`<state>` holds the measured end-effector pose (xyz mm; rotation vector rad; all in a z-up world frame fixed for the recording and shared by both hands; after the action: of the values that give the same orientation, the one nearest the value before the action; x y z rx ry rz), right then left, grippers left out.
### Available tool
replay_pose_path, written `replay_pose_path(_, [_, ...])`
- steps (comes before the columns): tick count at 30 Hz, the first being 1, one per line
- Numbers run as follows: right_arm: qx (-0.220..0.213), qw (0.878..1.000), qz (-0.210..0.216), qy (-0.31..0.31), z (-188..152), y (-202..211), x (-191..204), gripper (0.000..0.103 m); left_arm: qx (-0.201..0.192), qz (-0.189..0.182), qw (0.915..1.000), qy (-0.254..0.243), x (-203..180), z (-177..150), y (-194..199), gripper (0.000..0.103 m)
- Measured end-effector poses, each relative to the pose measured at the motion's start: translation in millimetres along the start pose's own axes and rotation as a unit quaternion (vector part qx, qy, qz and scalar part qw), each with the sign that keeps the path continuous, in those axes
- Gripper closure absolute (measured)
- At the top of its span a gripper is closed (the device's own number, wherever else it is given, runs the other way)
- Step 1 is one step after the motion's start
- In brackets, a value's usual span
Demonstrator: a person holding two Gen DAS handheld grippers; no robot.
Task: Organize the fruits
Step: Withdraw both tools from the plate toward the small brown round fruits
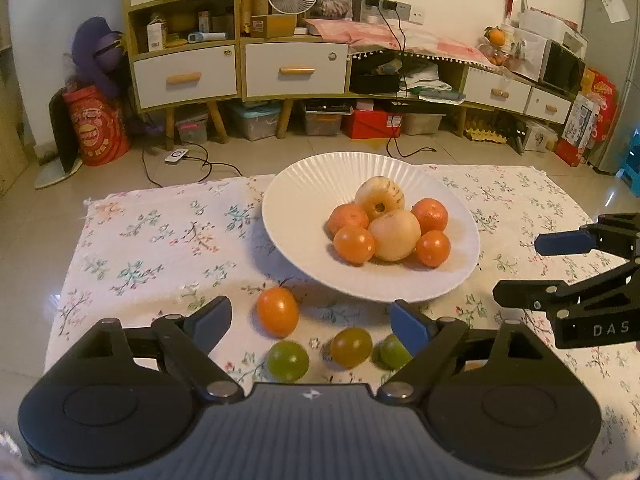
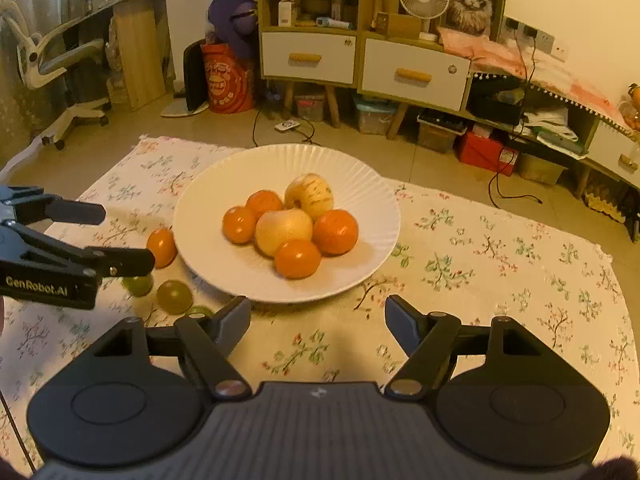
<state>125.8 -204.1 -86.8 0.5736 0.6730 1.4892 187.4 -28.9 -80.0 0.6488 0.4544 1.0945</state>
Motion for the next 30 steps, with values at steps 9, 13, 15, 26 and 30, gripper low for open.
replay_pose_path(9, [0.004, 1.0, 0.004, 0.006, -8.5, 13.5, 14.0, 0.026, 0.004, -0.003, 0.9999, -0.011, -2.9, -16.9, 15.9, 0.024])
replay_pose_path(13, [0.002, 1.0, -0.001, 0.007, -15.2, 16.4, 16.3, 0.024, 0.004, -0.002, 0.9998, -0.018, -2.3, -26.6, 24.1, 0.02])
replay_pose_path(15, [0.003, 1.0, -0.001, 0.007, -18.9, 17.1, 17.5, 0.024, 0.006, -0.003, 0.9998, -0.018, -1.6, -30.4, 27.5, 0.019])
replay_pose_path(26, [0.009, 1.0, -0.004, 0.018, -38.5, 26.0, 27.0, 0.016, 0.013, 0.006, 0.9998, -0.017, 4.0, -50.4, 43.9, 0.015])
replay_pose_path(30, [0.006, 1.0, -0.001, 0.022, -42.5, 30.2, 31.5, 0.014, 0.011, 0.009, 0.9998, -0.017, 5.1, -54.3, 48.0, 0.014])
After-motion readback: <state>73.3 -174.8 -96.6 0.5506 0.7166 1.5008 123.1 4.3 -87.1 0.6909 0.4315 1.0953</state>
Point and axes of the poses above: each gripper's, at about its wrist camera, not at the fingertips, and y roughly against the way its jaws point, x to its left, z to its top, the point moved 10 cm from there along -y, roughly the way its jaws point
